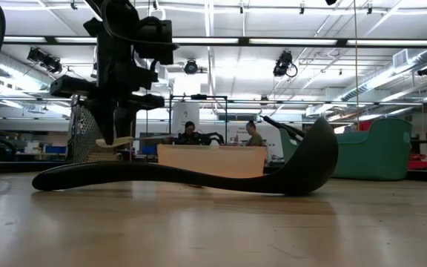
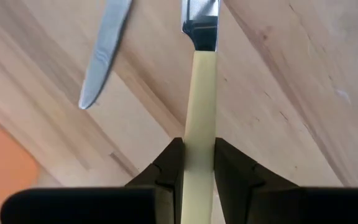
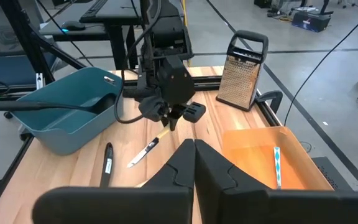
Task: Pick & Place Kitchen Items
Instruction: Put the left yellow knife into the orange bin
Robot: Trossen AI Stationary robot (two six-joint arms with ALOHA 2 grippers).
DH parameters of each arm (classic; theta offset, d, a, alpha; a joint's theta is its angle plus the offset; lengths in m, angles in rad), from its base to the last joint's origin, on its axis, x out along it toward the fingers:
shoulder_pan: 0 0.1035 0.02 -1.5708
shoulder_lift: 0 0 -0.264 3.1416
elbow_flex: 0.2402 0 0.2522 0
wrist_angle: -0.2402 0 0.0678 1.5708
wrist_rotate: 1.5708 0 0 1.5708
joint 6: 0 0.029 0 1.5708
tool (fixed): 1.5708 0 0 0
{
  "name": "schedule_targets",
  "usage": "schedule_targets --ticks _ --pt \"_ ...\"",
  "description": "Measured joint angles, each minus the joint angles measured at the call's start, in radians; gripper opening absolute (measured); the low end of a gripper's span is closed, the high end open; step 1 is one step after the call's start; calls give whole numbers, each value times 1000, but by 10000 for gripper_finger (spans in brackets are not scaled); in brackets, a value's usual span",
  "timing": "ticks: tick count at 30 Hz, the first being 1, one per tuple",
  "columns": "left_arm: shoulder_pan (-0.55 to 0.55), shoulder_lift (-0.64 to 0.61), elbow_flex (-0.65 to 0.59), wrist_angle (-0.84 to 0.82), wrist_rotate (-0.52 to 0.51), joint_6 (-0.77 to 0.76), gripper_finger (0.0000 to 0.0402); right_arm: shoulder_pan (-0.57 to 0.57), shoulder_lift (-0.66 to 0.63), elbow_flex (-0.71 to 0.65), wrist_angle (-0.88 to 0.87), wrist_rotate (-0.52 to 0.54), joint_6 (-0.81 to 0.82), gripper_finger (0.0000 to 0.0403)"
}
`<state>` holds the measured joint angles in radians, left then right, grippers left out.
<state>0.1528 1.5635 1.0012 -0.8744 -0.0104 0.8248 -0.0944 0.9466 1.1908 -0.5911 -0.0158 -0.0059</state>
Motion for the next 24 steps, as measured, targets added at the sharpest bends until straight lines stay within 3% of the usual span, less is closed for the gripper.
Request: schedule_targets --ticks 13,24 --pt "0 -30 10 -4 -4 -80 69 0 -73 0 -2 2 -3 5" --pt "5 -30 190 -7 -37 -94 69 0 -153 0 -15 -2 -5 5"
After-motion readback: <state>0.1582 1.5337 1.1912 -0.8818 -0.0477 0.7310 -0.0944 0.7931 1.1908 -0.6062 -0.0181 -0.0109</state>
